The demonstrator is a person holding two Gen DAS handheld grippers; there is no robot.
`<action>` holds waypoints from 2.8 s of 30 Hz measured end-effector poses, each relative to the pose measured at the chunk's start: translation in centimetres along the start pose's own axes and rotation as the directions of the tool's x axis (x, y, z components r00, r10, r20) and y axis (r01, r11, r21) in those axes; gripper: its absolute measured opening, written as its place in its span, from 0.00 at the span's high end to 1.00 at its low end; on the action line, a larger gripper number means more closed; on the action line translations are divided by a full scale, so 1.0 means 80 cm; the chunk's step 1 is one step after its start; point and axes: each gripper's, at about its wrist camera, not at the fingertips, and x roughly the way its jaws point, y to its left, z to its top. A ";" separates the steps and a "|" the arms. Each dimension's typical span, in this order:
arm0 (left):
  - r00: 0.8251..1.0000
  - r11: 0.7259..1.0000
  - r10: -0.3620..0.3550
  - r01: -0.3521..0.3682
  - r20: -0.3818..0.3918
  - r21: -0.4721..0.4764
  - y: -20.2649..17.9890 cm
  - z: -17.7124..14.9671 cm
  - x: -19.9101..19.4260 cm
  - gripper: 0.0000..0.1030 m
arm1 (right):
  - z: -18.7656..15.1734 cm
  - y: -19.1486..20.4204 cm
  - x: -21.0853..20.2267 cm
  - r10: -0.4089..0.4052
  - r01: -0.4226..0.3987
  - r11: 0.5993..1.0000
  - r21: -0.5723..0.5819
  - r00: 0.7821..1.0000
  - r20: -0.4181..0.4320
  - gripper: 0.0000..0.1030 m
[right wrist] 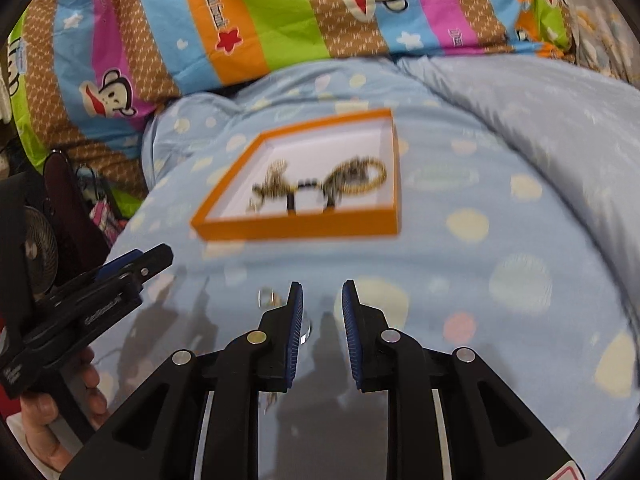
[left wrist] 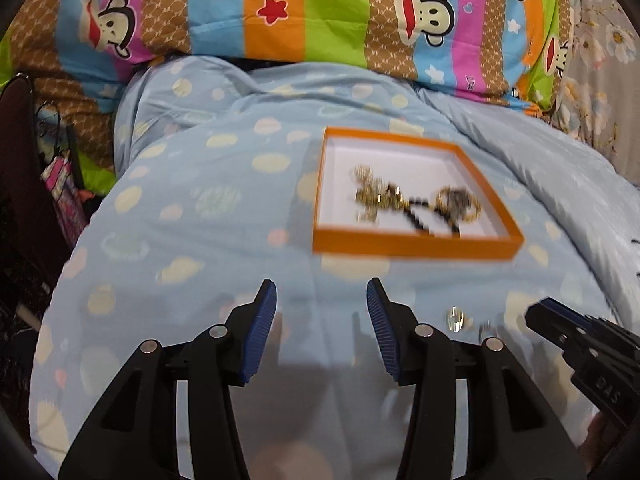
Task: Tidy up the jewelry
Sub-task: 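Open both tools over the box and withdraw, then grasp the silver ring with the right tool, then carry the silver ring into the orange box and open the right tool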
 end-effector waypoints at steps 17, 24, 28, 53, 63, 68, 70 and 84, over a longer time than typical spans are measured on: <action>0.997 0.999 -0.022 0.019 -0.072 -0.042 0.010 -0.052 -0.012 0.56 | -0.008 0.030 0.030 -0.059 0.056 0.997 -0.048 0.997 -0.059 0.72; 0.997 0.999 -0.021 0.017 -0.078 -0.046 0.011 -0.052 -0.010 0.56 | -0.007 0.033 0.034 -0.081 0.077 0.995 -0.065 0.995 -0.060 0.72; 0.996 0.999 -0.018 0.014 -0.086 -0.046 0.010 -0.053 -0.008 0.56 | -0.008 0.037 0.034 -0.098 0.093 0.993 -0.079 0.993 -0.058 0.72; 0.995 0.999 -0.038 0.037 -0.097 -0.021 -0.013 -0.041 0.001 0.56 | -0.037 -0.029 -0.021 -0.130 0.131 0.990 0.046 0.991 -0.014 0.82; 0.985 0.994 -0.108 0.110 -0.131 0.012 -0.086 -0.004 0.047 0.49 | -0.040 -0.044 -0.024 -0.102 0.103 0.992 0.080 0.995 -0.017 0.81; 0.989 0.997 -0.068 0.073 -0.128 0.039 -0.103 -0.005 0.058 0.49 | -0.039 -0.047 -0.023 -0.095 0.096 0.992 0.084 0.995 -0.018 0.81; 0.992 0.997 -0.047 0.053 -0.121 0.050 -0.106 -0.005 0.059 0.52 | -0.039 -0.046 -0.023 -0.094 0.096 0.992 0.086 0.995 -0.017 0.81; 0.994 0.996 -0.065 0.070 -0.085 0.062 -0.102 -0.009 0.037 1.00 | -0.039 -0.047 -0.023 -0.087 0.088 0.992 0.088 0.996 -0.016 0.81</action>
